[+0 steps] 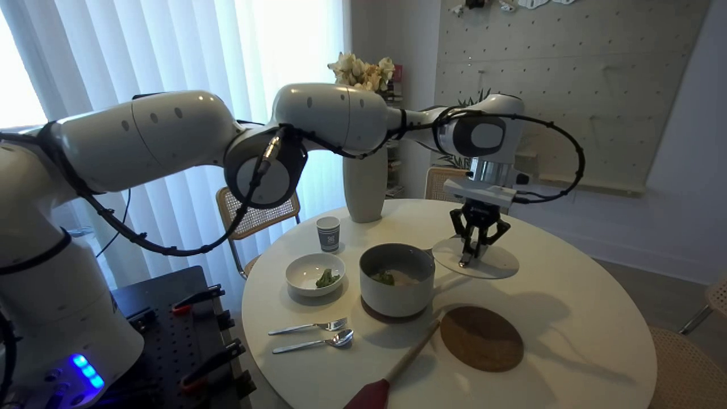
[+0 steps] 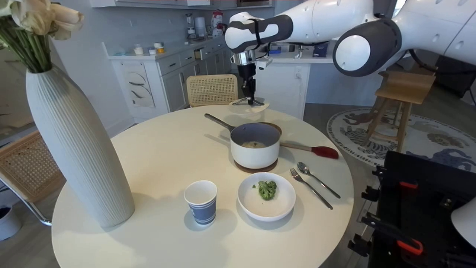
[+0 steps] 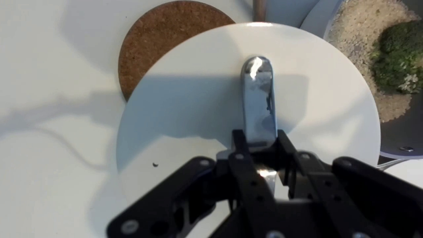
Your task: Take the spatula from the white pot and put it on the table the get the lid and put on the white pot
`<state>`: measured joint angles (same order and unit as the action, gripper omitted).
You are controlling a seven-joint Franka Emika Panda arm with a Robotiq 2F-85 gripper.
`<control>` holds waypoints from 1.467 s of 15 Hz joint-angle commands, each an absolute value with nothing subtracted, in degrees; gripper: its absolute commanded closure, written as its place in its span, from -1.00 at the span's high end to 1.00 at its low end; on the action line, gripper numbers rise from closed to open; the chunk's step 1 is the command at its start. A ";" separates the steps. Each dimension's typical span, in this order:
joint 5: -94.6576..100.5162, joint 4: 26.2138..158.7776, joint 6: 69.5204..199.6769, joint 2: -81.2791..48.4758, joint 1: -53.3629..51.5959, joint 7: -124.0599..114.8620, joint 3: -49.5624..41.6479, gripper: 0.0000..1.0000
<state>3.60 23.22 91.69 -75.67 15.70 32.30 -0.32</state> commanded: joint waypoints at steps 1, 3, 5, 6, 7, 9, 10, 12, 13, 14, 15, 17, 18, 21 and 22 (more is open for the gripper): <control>3.54 25.47 88.68 -72.43 13.82 31.77 -0.04 -0.88; 3.54 25.26 87.69 -72.49 12.75 31.80 0.09 -0.88; 3.56 24.93 86.78 -72.60 11.71 32.06 0.30 -0.88; 3.61 24.83 86.22 -72.63 11.22 32.20 0.42 -0.88; 3.71 24.74 85.47 -72.63 10.71 32.25 0.44 -0.88; 3.85 24.66 83.98 -72.52 9.80 32.29 0.33 -0.88; 4.03 24.53 83.15 -72.50 9.32 32.28 0.17 -0.88; 4.28 24.45 81.20 -72.35 8.51 32.22 -0.06 -0.88; 4.43 24.47 80.04 -72.22 8.20 32.34 -0.18 -0.88; 4.55 24.36 79.00 -72.18 7.90 32.43 -0.23 -0.88; 4.59 24.23 78.10 -72.16 7.71 32.43 -0.24 -0.88; 4.60 24.02 76.36 -72.15 7.45 32.52 -0.24 -0.88; 4.65 23.84 75.70 -72.20 7.32 32.60 -0.26 -0.88; 4.87 23.43 73.45 -72.26 7.14 33.40 -0.30 -0.88; 4.90 23.44 72.64 -72.25 7.15 33.80 -0.26 -0.88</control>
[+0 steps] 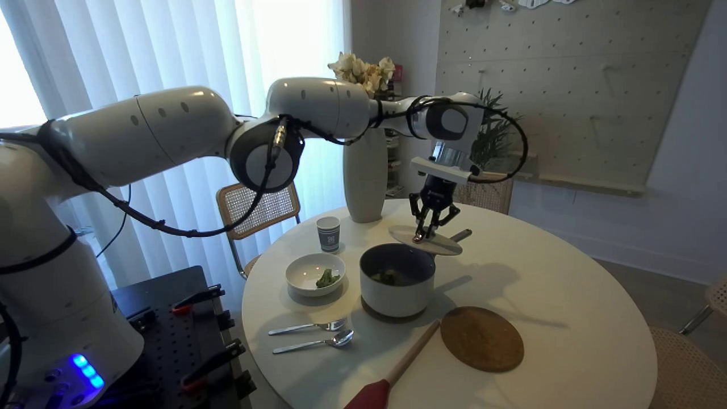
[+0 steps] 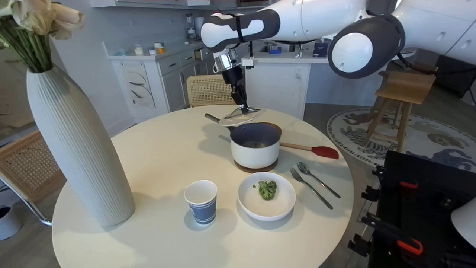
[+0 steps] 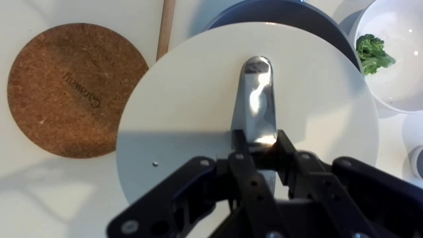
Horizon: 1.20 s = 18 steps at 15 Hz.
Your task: Take the spatula from the white pot and put it on the table the get the lid and put on the white pot
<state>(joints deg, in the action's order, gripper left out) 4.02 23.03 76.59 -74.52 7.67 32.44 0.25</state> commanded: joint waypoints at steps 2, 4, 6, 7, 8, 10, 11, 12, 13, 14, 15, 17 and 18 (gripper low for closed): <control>4.94 23.22 71.68 -72.49 7.16 34.05 -0.24 -0.88; 4.81 23.07 70.99 -72.88 7.21 34.51 -0.06 -0.88; 4.92 22.65 71.00 -73.64 7.09 35.34 -0.09 -0.88; 4.89 22.56 70.99 -73.85 7.10 35.65 -0.06 -0.88; 4.86 22.49 71.12 -74.16 7.07 35.89 -0.03 -0.88; 4.97 22.45 71.31 -74.85 6.85 36.57 -0.11 -0.88; 4.97 22.47 71.31 -75.17 6.75 36.76 -0.08 -0.88; 4.93 22.31 71.62 -75.63 6.62 36.63 -0.07 -0.88; 4.91 22.32 71.63 -76.09 6.38 36.63 -0.03 -0.88; 4.90 22.14 71.96 -76.64 6.09 36.46 -0.03 -0.88; 4.88 22.01 72.10 -77.04 5.80 36.48 0.02 -0.88; 4.83 21.84 72.25 -77.62 5.21 36.36 0.08 -0.88; 4.86 21.81 72.27 -77.85 4.93 36.45 0.06 -0.88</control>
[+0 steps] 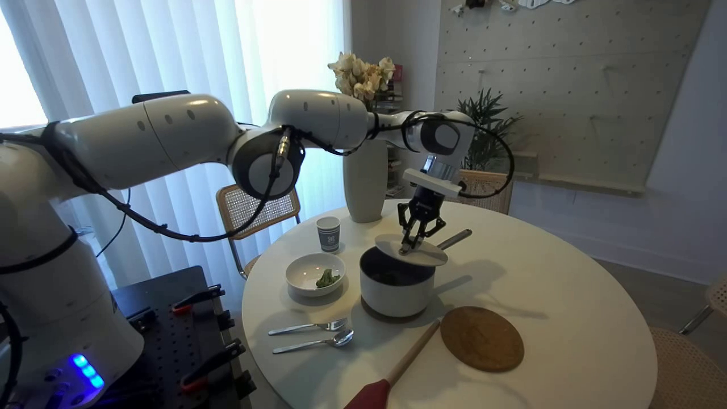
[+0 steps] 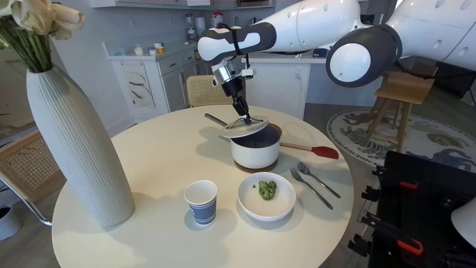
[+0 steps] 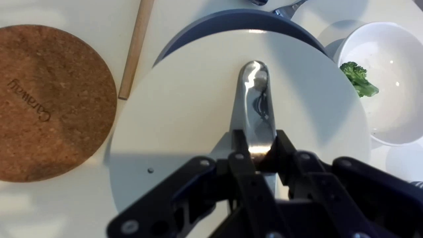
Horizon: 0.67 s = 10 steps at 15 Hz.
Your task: Take the spatula from the white pot and put it on the table the get the lid and put on the white pot
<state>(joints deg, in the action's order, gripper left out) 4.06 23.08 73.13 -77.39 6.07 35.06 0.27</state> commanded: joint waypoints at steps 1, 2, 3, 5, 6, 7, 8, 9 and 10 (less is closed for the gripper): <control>4.89 21.77 72.31 -78.13 4.69 36.47 0.02 -0.88; 4.89 21.75 72.31 -78.35 4.47 36.51 0.00 -0.88; 4.99 21.75 72.27 -78.62 4.24 36.65 -0.08 -0.88; 5.14 21.72 72.10 -79.17 4.05 37.08 -0.21 -0.88; 5.26 21.67 72.11 -79.58 4.05 37.34 -0.31 -0.88; 5.28 21.67 72.03 -79.90 4.17 37.92 -0.35 -0.88; 5.28 21.66 72.03 -80.21 4.41 38.30 -0.41 -0.88; 5.27 21.66 72.04 -80.42 4.60 38.79 -0.46 -0.88; 5.21 21.69 71.97 -80.54 4.92 39.10 -0.49 -0.88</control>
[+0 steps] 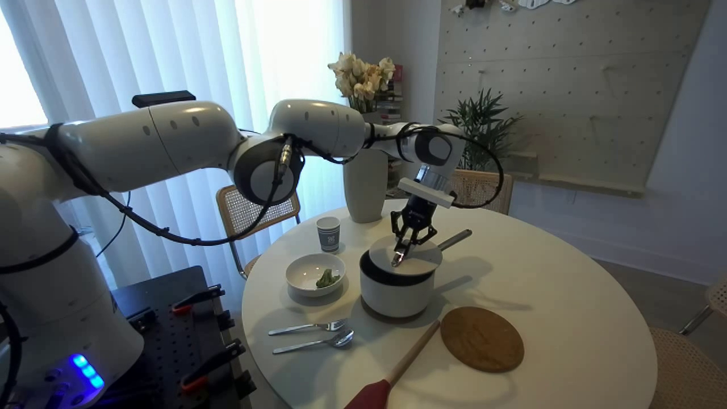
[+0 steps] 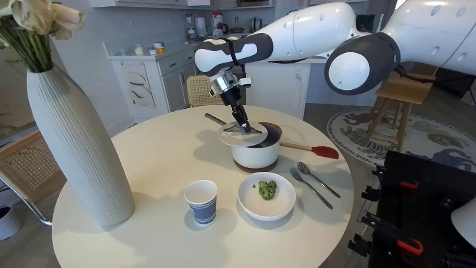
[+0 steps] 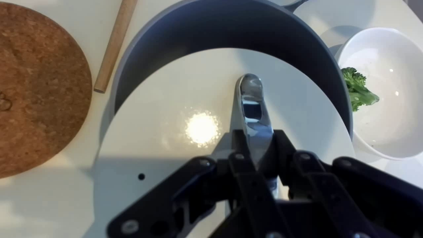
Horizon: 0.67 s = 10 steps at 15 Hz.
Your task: Take the spatula from the white pot and put it on the table the get the lid and put on the white pot
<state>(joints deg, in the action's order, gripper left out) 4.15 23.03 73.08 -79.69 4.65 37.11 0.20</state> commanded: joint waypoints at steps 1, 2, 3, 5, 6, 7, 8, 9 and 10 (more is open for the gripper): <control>5.16 21.69 71.98 -80.54 5.17 39.17 -0.51 -0.88; 5.14 21.70 71.97 -80.51 5.41 39.47 -0.55 -0.88; 5.16 21.71 71.94 -80.49 5.60 39.75 -0.60 -0.88; 5.26 21.75 71.72 -80.47 5.98 40.14 -0.65 -0.88; 5.32 21.73 71.48 -80.52 6.11 40.39 -0.65 -0.88; 5.38 21.74 71.21 -80.64 6.04 40.41 -0.64 -0.88; 5.50 21.70 71.13 -80.71 5.93 40.60 -0.69 -0.88; 5.55 21.67 71.04 -80.79 5.82 40.75 -0.69 -0.88; 5.55 21.68 70.88 -80.80 5.73 41.04 -0.67 -0.88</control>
<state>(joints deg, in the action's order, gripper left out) 4.19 23.01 72.24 -79.80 6.03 38.65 0.09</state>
